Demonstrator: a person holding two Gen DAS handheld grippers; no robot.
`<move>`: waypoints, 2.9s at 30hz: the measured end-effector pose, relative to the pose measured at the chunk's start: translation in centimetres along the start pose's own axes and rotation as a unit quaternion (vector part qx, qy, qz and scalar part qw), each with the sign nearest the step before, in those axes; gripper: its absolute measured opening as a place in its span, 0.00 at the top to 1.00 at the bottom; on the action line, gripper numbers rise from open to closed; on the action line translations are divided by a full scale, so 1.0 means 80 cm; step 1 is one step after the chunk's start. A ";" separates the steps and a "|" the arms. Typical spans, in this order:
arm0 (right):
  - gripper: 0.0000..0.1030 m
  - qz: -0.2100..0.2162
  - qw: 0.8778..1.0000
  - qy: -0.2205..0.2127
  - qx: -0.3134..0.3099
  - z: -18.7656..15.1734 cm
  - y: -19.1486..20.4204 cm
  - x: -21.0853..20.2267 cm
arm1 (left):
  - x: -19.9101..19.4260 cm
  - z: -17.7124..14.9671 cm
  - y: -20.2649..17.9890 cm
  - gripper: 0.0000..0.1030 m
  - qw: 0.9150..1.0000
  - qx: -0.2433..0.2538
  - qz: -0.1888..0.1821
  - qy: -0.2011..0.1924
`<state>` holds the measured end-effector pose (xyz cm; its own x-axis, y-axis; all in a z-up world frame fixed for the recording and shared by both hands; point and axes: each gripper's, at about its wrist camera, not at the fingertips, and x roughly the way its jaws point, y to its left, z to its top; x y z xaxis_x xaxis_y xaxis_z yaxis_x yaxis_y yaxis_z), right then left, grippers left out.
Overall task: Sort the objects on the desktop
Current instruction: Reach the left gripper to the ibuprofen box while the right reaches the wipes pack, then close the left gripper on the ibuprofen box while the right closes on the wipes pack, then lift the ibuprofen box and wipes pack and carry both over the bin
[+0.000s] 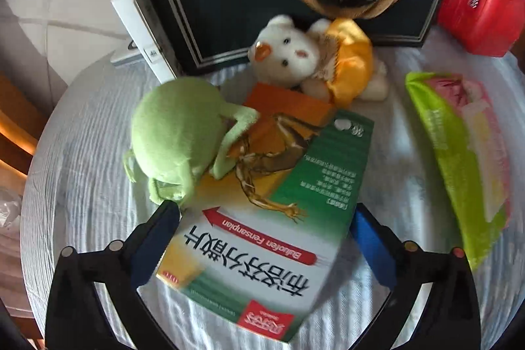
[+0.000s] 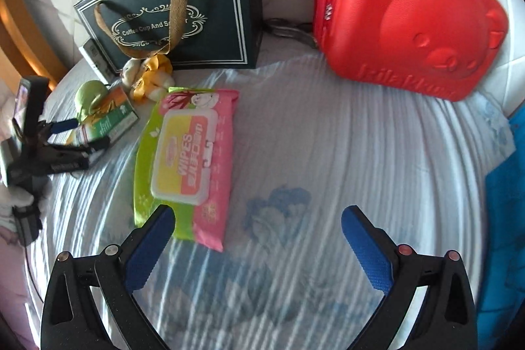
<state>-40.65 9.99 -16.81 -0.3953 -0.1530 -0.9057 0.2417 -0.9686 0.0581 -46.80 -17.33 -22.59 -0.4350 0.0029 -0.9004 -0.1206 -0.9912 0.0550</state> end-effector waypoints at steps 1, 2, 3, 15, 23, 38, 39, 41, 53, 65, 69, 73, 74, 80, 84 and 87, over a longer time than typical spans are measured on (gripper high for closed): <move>0.00 0.005 1.000 0.002 0.001 0.005 0.005 0.007 | 0.003 0.000 0.005 0.00 1.000 -0.016 -0.011 0.006; 0.00 0.007 1.000 0.004 0.002 0.010 0.009 0.013 | 0.003 0.000 0.008 0.00 0.999 -0.028 -0.018 0.009; 0.00 0.009 1.000 0.007 0.002 0.014 0.014 0.021 | 0.001 -0.002 0.010 0.00 0.999 -0.038 -0.020 0.006; 0.00 0.002 0.999 0.035 -0.017 0.041 0.085 0.093 | -0.052 -0.086 -0.015 0.07 0.990 -0.141 0.001 -0.001; 0.00 -0.014 0.997 0.034 -0.066 0.034 0.119 0.125 | -0.047 -0.089 -0.027 0.07 0.990 -0.140 0.019 0.001; 0.07 0.004 0.995 0.028 -0.094 0.006 0.097 0.094 | -0.068 -0.117 -0.047 0.10 0.990 -0.143 0.007 -0.006; 0.12 0.006 0.996 0.023 -0.090 -0.001 0.093 0.086 | -0.075 -0.124 -0.051 0.10 0.989 -0.148 0.004 -0.008; 0.16 0.003 0.997 0.007 -0.080 -0.017 0.085 0.069 | -0.082 -0.139 -0.062 0.10 0.989 -0.150 0.009 -0.014; 0.28 0.028 0.993 -0.077 -0.084 -0.108 0.068 -0.080 | -0.181 -0.183 -0.097 0.13 0.986 -0.149 0.000 -0.077; 0.28 0.000 0.982 -0.179 -0.060 -0.176 0.020 -0.255 | -0.357 -0.204 -0.195 0.13 0.976 -0.101 -0.010 -0.193; 0.28 -0.012 0.974 -0.221 -0.050 -0.205 -0.008 -0.325 | -0.419 -0.215 -0.240 0.13 0.968 -0.075 -0.013 -0.237; 0.28 -0.022 0.962 -0.268 -0.042 -0.236 -0.037 -0.393 | -0.470 -0.223 -0.284 0.13 0.959 -0.058 -0.023 -0.277; 0.28 -0.024 0.958 -0.282 -0.040 -0.245 -0.046 -0.412 | -0.484 -0.225 -0.298 0.13 0.956 -0.052 -0.026 -0.287; 0.28 -0.037 0.938 -0.345 -0.014 -0.299 -0.122 -0.510 | -0.554 -0.220 -0.389 0.13 0.938 -0.018 -0.064 -0.339; 0.28 -0.059 0.926 -0.372 0.009 -0.331 -0.190 -0.562 | -0.591 -0.216 -0.467 0.13 0.923 0.013 -0.096 -0.372; 0.28 -0.089 0.919 -0.382 0.030 -0.354 -0.249 -0.591 | -0.615 -0.213 -0.534 0.13 0.913 0.038 -0.122 -0.388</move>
<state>-1.71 42.10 12.94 -0.9365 -0.0621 -0.3451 0.0729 -0.9972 -0.0183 -5.02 22.59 11.99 -0.8847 0.3444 -0.3141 -0.3470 -0.9366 -0.0496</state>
